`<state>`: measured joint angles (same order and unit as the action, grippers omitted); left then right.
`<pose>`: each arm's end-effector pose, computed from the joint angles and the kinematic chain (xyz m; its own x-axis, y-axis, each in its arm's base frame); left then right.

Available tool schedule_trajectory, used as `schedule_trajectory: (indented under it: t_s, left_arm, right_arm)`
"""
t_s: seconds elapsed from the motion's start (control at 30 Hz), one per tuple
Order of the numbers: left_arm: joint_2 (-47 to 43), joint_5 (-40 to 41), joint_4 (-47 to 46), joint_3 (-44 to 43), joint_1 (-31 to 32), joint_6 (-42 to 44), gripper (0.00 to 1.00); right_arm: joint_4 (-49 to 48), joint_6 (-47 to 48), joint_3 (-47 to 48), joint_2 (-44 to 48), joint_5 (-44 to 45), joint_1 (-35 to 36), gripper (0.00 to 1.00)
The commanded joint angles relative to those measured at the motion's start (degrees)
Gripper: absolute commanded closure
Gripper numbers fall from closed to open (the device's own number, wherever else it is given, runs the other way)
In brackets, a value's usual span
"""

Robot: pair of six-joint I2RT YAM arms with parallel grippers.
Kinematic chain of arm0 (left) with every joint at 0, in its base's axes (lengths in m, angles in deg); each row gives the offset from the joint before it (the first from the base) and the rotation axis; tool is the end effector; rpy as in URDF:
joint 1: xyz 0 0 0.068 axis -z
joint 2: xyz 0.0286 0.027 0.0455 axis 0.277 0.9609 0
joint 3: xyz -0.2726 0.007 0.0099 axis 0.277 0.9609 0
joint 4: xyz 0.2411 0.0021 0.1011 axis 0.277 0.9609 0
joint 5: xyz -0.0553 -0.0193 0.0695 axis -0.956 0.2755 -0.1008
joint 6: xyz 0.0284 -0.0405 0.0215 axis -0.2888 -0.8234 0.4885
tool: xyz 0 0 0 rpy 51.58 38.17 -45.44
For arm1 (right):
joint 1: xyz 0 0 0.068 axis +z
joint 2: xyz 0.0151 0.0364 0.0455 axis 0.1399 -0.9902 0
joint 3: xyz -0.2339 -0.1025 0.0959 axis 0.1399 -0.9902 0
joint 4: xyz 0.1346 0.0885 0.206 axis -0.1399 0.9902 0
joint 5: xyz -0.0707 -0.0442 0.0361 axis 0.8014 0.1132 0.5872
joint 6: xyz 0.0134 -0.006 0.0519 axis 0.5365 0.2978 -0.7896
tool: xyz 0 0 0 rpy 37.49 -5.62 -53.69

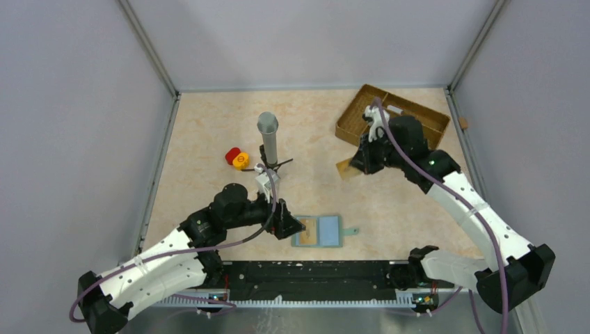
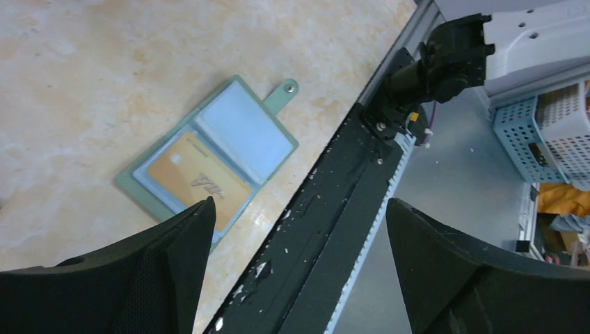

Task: Put the credit cards into the card holder
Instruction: Pick up the credit card from the storage box, then insert the credit card into the card holder.

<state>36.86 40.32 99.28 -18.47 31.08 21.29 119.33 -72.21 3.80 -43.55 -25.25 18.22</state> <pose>0.1036 -0.1299 0.2628 -0.6777 0.0320 -0.7347 0.6532 0.4851 -0.5814 0.2141 0.1143 0.3583 -0.5703 -0.1252 -0.8118 -0.5187 0.8212 0.2377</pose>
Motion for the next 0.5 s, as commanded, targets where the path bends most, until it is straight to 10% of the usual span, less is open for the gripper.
schedule_trajectory:
  t_s: [0.0,0.47]
  left_arm:
    - [0.84,-2.29,-11.95,1.6,3.2,-3.11,0.05]
    - [5.8,-12.56,-11.59,2.06,6.0,-2.11,0.26]
  right_arm:
    - [1.73,-7.56,-8.09,1.52,-19.9,5.49,1.0]
    - [-19.71,-17.07,-20.85,-3.03,-40.73,23.99,1.0]
